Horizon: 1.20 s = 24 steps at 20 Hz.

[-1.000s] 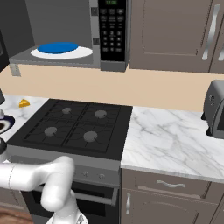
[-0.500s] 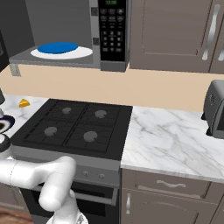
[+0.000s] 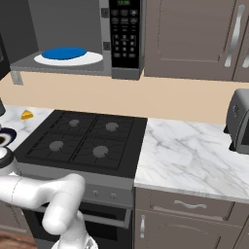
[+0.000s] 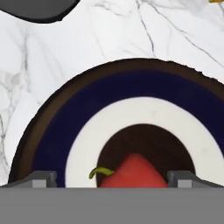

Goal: Pick the bell pepper from the counter and place it in the microwave. Then turn on the microwave.

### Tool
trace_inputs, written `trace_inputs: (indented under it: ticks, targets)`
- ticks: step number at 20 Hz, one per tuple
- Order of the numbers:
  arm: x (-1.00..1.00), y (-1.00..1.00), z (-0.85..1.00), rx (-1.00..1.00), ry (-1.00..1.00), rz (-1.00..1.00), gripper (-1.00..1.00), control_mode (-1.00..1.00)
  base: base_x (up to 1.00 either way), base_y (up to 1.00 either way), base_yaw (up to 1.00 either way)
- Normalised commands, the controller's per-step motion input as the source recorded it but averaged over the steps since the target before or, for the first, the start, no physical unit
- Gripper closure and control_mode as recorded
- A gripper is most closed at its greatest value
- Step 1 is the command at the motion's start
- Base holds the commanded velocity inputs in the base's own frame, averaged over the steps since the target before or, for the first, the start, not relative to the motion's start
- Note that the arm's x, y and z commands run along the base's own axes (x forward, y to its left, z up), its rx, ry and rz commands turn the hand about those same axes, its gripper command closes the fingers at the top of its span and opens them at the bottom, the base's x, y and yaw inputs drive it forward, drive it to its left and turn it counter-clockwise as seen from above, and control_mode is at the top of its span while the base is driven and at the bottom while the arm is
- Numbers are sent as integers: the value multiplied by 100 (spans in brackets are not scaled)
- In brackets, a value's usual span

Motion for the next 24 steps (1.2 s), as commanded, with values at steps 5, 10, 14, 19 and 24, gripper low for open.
trace_inputs:
  ticks: [5,10,14,19,24]
  targets:
    - [-11,-2,-5,-2,-1,0,-100,-100,0,0,0]
    - [-10,-8,-6,-1,-1,-1,-100,-100,0,0,0]
    - [-8,-12,-6,-1,-3,-1,-100,-100,0,0,0]
    - [-12,-14,-5,0,-3,-1,-100,-100,0,0,0]
    - [-8,-20,-3,0,-3,-2,-100,-100,0,0,0]
